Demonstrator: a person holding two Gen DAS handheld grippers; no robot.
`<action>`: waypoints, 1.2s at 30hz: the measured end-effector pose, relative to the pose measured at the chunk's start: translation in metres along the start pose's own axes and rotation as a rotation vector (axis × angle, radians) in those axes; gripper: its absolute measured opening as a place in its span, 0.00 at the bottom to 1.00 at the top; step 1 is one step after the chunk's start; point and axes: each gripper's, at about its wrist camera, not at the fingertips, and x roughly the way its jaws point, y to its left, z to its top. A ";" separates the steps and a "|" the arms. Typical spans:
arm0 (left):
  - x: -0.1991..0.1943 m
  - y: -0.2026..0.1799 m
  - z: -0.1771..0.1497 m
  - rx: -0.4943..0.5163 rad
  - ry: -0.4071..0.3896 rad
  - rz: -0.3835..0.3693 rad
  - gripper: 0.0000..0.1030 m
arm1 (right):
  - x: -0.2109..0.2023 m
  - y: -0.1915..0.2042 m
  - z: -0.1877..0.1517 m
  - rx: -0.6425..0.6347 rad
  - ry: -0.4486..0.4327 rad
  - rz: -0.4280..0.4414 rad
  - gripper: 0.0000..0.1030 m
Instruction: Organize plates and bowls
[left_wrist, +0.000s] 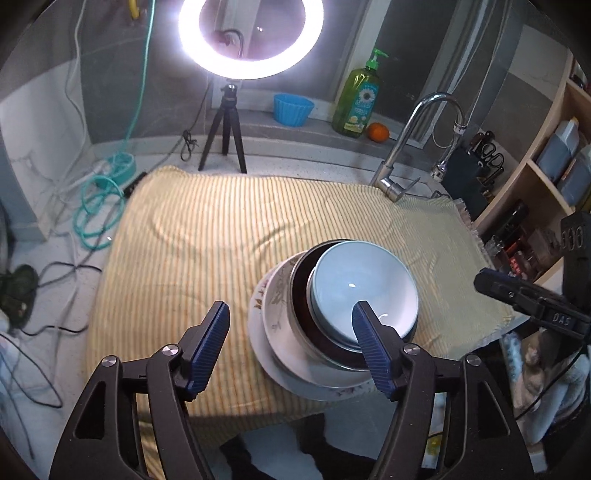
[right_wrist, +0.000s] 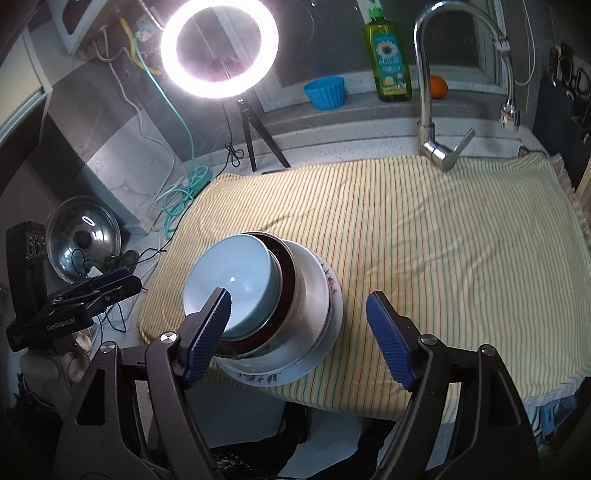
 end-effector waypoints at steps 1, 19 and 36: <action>-0.003 -0.001 -0.001 0.008 -0.009 0.016 0.67 | -0.003 0.002 0.000 -0.008 -0.006 -0.003 0.77; -0.032 -0.014 -0.009 0.053 -0.051 0.081 0.67 | -0.033 0.023 -0.017 -0.038 -0.078 -0.038 0.86; -0.036 -0.018 -0.009 0.050 -0.063 0.078 0.67 | -0.036 0.026 -0.016 -0.059 -0.088 -0.054 0.86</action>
